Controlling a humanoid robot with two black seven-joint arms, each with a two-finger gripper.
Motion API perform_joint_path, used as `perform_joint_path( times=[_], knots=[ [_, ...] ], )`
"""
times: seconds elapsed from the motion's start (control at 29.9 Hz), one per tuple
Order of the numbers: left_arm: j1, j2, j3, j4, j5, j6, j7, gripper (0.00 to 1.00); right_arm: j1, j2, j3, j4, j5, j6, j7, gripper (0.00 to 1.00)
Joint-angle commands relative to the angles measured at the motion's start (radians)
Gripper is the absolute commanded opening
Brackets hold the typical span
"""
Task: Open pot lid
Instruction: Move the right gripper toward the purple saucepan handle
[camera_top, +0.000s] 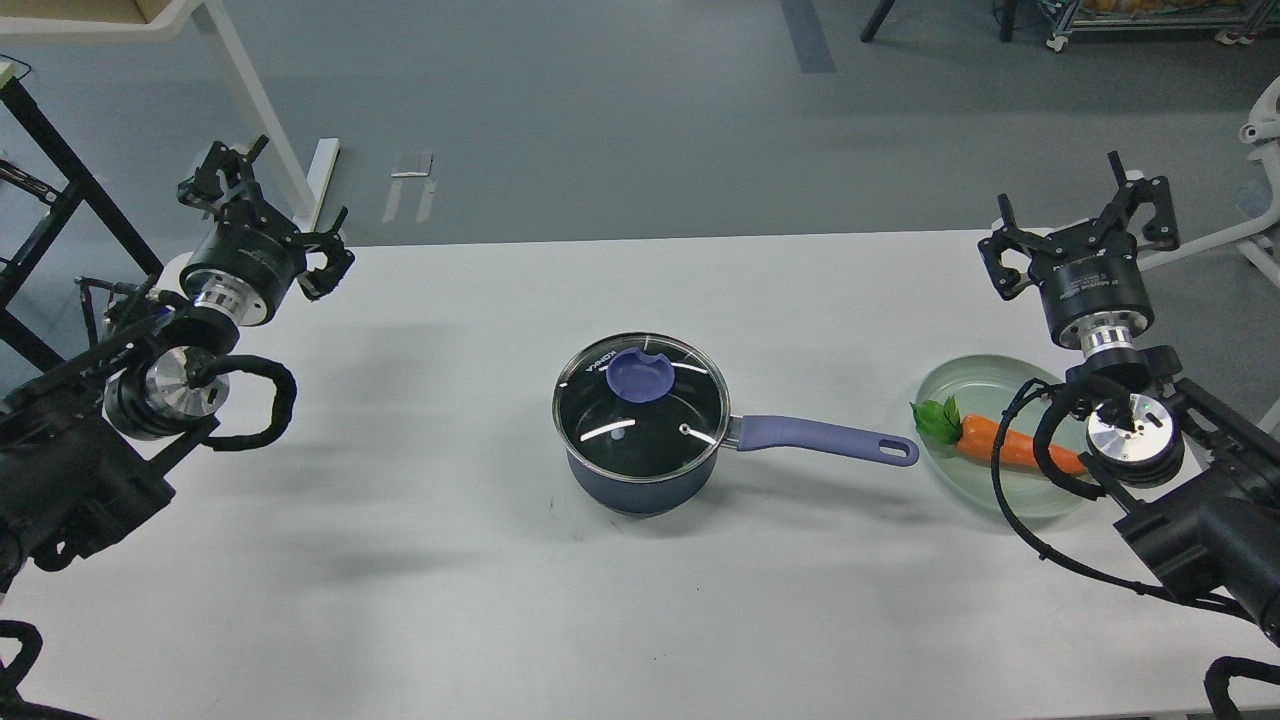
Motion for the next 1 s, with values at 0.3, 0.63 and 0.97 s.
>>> perform_joint_path(
  times=[0.3,0.63,0.97],
  knots=[
    [-0.012,0.003,-0.028,-0.004,-0.003,0.021,-0.002,1.0,0.01,-0.02,-0.042,0.073,-0.001,-0.039,-0.002,1.0],
    [-0.018,0.057,-0.023,-0.007,0.003,0.004,0.009,0.99,0.064,-0.217,-0.141,0.235,-0.159,-0.126,0.0,1.0],
    [-0.033,0.083,-0.011,-0.053,0.017,0.004,0.013,1.0,0.378,-0.477,-0.543,0.366,-0.495,-0.134,0.003,1.0]
  ],
)
